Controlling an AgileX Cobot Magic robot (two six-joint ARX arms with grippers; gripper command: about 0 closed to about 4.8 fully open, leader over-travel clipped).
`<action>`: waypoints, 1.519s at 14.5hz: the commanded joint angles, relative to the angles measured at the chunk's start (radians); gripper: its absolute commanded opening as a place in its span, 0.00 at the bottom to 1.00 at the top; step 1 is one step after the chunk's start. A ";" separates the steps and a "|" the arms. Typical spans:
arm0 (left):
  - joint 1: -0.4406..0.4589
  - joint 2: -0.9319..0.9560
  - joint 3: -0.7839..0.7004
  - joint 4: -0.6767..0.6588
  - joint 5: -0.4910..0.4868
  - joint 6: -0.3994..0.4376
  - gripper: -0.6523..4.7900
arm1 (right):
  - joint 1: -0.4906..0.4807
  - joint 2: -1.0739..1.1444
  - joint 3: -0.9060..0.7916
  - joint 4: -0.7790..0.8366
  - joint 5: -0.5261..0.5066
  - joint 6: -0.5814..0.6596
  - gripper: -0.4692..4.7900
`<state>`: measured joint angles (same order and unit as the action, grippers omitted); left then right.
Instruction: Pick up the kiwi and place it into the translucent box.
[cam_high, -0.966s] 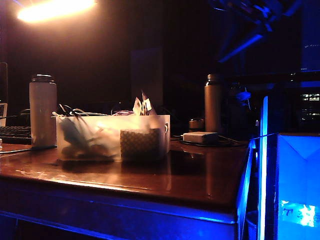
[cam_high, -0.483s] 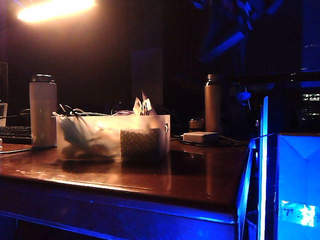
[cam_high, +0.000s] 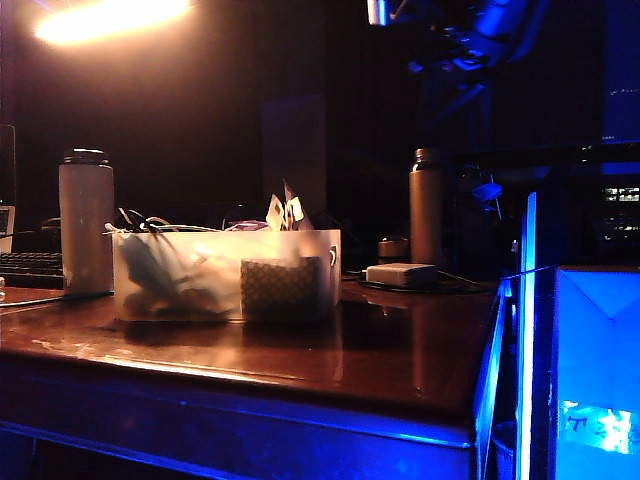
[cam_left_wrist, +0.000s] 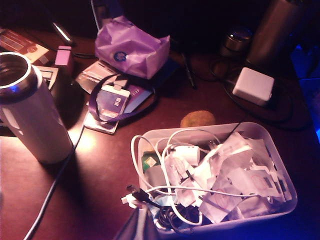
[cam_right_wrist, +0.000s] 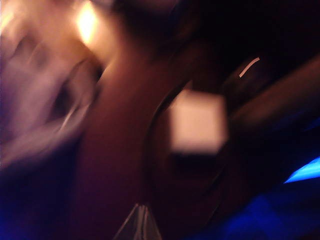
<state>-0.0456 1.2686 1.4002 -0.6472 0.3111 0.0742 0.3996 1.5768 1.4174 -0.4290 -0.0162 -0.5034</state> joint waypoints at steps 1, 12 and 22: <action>0.000 -0.004 0.006 0.014 0.008 -0.003 0.11 | -0.029 0.035 0.010 0.164 0.046 0.004 0.09; 0.000 -0.004 0.006 0.014 0.007 -0.003 0.11 | -0.217 0.430 0.402 0.319 -0.232 0.213 0.09; 0.000 -0.004 0.006 0.013 0.008 -0.003 0.11 | -0.116 0.712 0.674 -0.013 -0.494 0.144 0.09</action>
<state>-0.0456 1.2682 1.4002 -0.6468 0.3126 0.0738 0.2810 2.2936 2.0857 -0.3969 -0.5171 -0.2855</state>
